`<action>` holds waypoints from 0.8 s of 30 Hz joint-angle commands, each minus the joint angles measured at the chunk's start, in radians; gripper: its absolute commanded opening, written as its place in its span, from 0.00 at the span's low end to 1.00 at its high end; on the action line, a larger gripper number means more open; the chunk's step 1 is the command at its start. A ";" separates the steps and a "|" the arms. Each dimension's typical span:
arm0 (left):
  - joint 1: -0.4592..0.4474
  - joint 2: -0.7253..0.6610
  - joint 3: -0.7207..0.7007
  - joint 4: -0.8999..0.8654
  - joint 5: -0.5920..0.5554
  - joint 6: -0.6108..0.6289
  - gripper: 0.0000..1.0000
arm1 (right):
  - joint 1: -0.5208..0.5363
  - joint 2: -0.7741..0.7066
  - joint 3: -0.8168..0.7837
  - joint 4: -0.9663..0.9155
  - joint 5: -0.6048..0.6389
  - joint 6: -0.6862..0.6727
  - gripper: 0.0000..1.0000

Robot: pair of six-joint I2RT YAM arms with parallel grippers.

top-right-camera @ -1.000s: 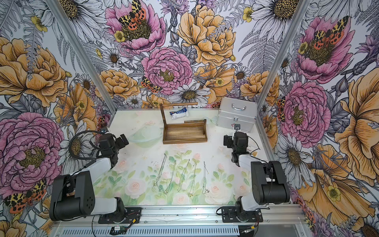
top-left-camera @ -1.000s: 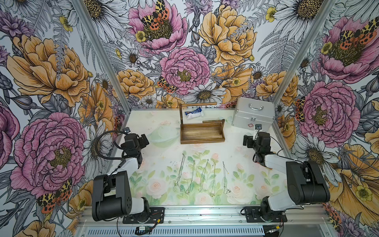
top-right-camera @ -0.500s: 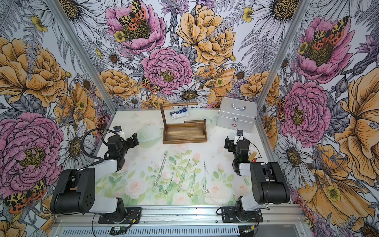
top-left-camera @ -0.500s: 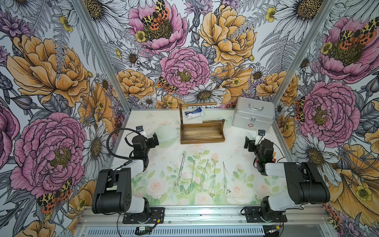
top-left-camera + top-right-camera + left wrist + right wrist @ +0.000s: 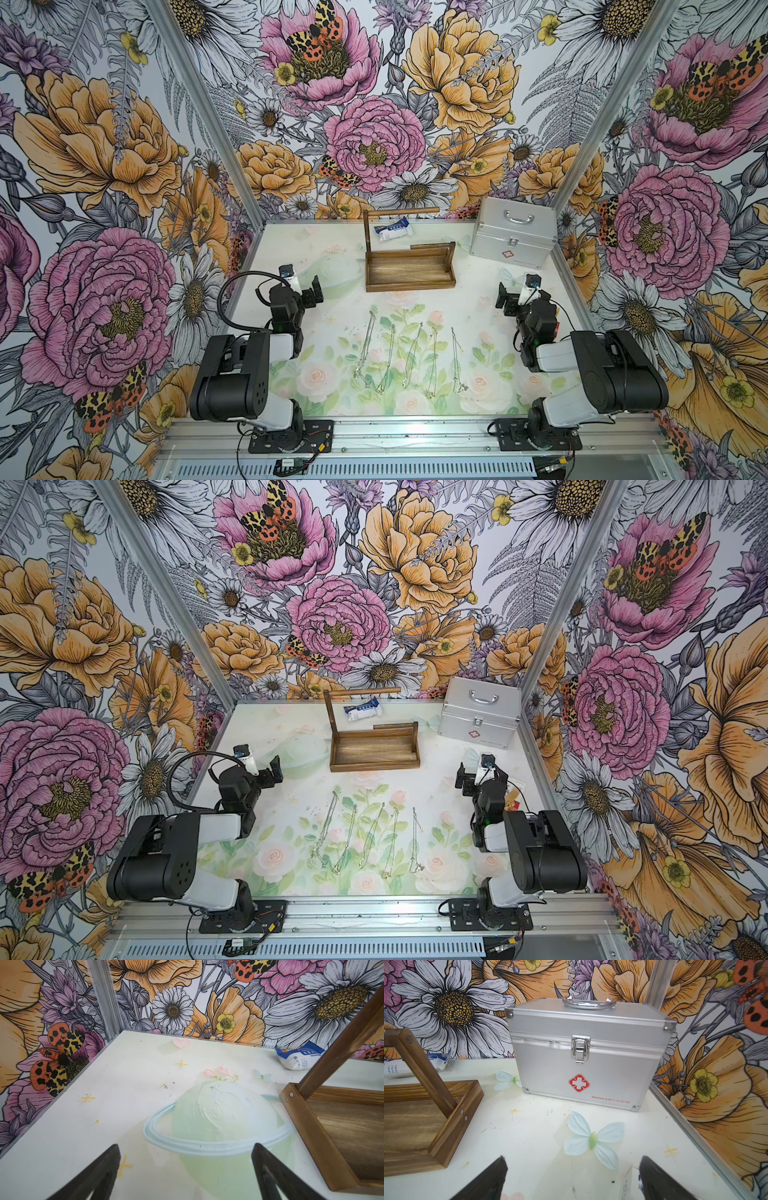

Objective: Take the necklace off the jewelry display stand
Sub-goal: Reset both arms

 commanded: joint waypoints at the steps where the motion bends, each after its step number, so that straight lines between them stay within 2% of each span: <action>1: -0.033 0.050 -0.033 0.199 0.025 0.055 0.99 | 0.011 0.014 0.007 0.082 0.012 -0.008 1.00; 7: -0.035 0.047 0.021 0.090 -0.018 0.045 0.99 | 0.025 0.018 0.183 -0.247 0.055 -0.004 1.00; 10: 0.000 0.047 0.024 0.085 0.029 0.015 0.99 | 0.008 0.021 0.185 -0.249 0.048 0.013 1.00; 24: -0.017 0.045 0.023 0.084 -0.006 0.025 0.99 | 0.009 0.019 0.182 -0.250 0.048 0.013 1.00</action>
